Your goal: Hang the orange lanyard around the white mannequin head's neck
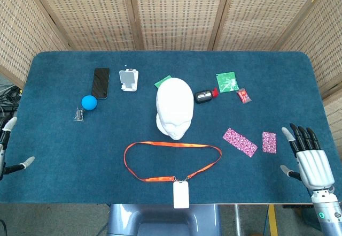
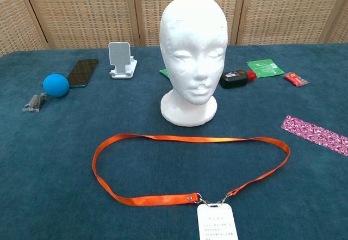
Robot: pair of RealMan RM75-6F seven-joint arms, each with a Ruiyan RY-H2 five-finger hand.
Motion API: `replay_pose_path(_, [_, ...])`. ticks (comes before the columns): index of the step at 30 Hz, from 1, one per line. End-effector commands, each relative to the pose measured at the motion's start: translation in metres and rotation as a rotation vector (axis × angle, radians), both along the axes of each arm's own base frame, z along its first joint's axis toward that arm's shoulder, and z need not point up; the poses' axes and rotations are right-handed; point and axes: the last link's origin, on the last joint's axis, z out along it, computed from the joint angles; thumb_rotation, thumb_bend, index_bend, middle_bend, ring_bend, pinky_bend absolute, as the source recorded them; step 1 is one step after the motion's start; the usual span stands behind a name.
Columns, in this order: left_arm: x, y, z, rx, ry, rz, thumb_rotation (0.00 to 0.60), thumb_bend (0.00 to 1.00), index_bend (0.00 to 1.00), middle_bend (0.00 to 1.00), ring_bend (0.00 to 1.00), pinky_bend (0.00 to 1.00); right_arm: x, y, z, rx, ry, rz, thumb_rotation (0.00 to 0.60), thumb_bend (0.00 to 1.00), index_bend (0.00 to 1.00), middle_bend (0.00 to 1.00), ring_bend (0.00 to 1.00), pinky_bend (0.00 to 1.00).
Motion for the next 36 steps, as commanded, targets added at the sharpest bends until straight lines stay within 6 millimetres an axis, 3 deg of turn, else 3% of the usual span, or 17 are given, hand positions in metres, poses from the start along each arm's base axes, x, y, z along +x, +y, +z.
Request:
replay_pose_path(1, [0.0,0.001,0.0,-0.001,0.002,0.001,0.6,0.0,0.0,0.0,0.0,0.0,0.0,0.0,0.0,-0.001,-0.002,-0.003,0.6,0.0,0.03,0.0,0.0,0.0])
replay_pose_path(11, [-0.003,0.004,-0.005,-0.013,0.014,0.012,0.6,0.0,0.0,0.0,0.0,0.0,0.004,-0.009,-0.012,0.091,-0.063,-0.019,0.6,0.0,0.06,0.0,0.0,0.0])
replay_pose_path(13, [-0.002,0.006,-0.006,-0.016,0.016,0.014,0.6,0.0,0.0,0.0,0.0,0.0,0.013,-0.02,-0.017,0.167,-0.107,-0.018,0.6,0.0,0.09,0.0,0.0,0.0])
replay_pose_path(14, [-0.002,0.009,-0.008,-0.022,0.02,0.017,0.6,0.0,0.0,0.0,0.0,0.0,0.032,-0.042,-0.027,0.268,-0.148,-0.002,0.6,0.0,0.11,0.0,0.0,0.0])
replay_pose_path(15, [-0.002,0.011,-0.009,-0.022,0.022,0.021,0.6,0.0,0.0,0.0,0.0,0.0,0.039,-0.051,-0.028,0.307,-0.161,-0.016,0.6,0.0,0.14,0.0,0.0,0.0])
replay_pose_path(21, [-0.007,0.017,-0.012,-0.033,0.031,0.047,0.6,0.0,0.0,0.0,0.0,0.0,0.07,-0.085,-0.048,0.452,-0.259,-0.09,0.6,0.22,0.35,0.0,0.0,0.0])
replay_pose_path(27, [-0.01,0.021,-0.014,-0.04,0.03,0.062,0.6,0.0,0.0,0.0,0.0,0.0,0.086,-0.104,-0.078,0.538,-0.283,-0.162,0.6,0.32,0.4,0.0,0.0,0.0])
replay_pose_path(36, [-0.012,0.022,-0.015,-0.048,0.03,0.071,0.6,0.0,0.0,0.0,0.0,0.0,0.099,-0.119,-0.104,0.558,-0.27,-0.203,0.6,0.45,0.41,0.0,0.0,0.0])
